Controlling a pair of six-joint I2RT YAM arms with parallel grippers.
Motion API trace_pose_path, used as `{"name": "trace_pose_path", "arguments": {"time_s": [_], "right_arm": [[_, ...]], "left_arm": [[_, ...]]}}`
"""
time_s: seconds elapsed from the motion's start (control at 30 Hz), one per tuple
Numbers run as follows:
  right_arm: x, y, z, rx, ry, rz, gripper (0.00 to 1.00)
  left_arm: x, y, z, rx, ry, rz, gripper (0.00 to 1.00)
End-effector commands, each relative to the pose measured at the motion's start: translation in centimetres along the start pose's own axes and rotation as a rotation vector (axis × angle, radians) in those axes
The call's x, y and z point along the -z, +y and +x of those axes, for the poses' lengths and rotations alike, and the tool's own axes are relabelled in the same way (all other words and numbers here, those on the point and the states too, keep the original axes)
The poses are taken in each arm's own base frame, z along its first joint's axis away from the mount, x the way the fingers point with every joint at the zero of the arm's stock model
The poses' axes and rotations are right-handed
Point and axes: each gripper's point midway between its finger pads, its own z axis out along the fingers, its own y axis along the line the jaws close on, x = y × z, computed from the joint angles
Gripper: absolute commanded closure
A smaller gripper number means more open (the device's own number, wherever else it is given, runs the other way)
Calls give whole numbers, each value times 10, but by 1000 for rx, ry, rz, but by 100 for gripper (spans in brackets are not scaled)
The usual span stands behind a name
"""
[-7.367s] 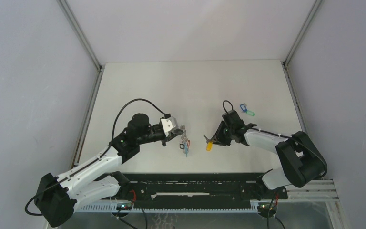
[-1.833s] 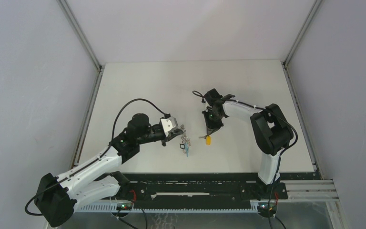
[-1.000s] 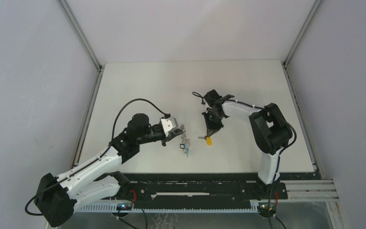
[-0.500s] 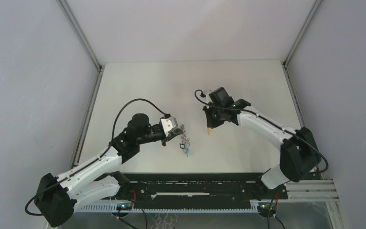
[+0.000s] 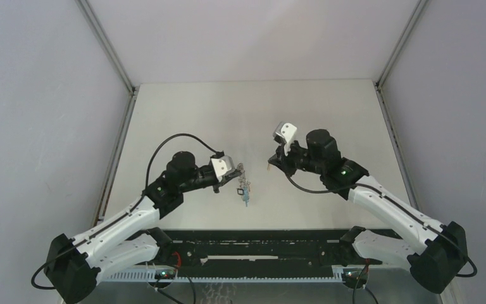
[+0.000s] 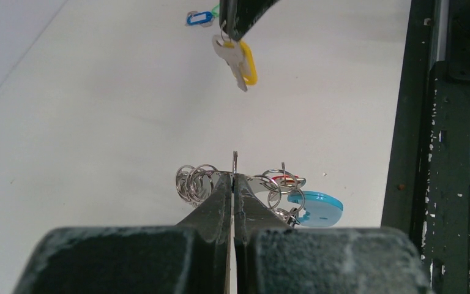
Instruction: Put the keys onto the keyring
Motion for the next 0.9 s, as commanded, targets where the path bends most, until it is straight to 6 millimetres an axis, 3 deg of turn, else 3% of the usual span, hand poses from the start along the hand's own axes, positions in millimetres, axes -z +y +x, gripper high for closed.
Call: {"name": "trace_pose_path", "arguments": {"time_s": [0.0, 0.23, 0.47, 0.67, 0.87], "right_arm": [[13, 22, -51, 216, -225, -140, 100], [23, 38, -73, 414, -349, -249, 100], [18, 57, -59, 602, -370, -422, 100], [17, 71, -47, 648, -302, -513, 100], [8, 77, -43, 681, -287, -526, 100]], "left_arm": [[-3, 9, -13, -68, -45, -16, 100], [4, 1, -22, -142, -90, 16, 100], [10, -12, -28, -173, -117, 79, 100], [14, -18, -28, -205, -132, 98, 100], [6, -21, -19, -196, -106, 140, 100]]}}
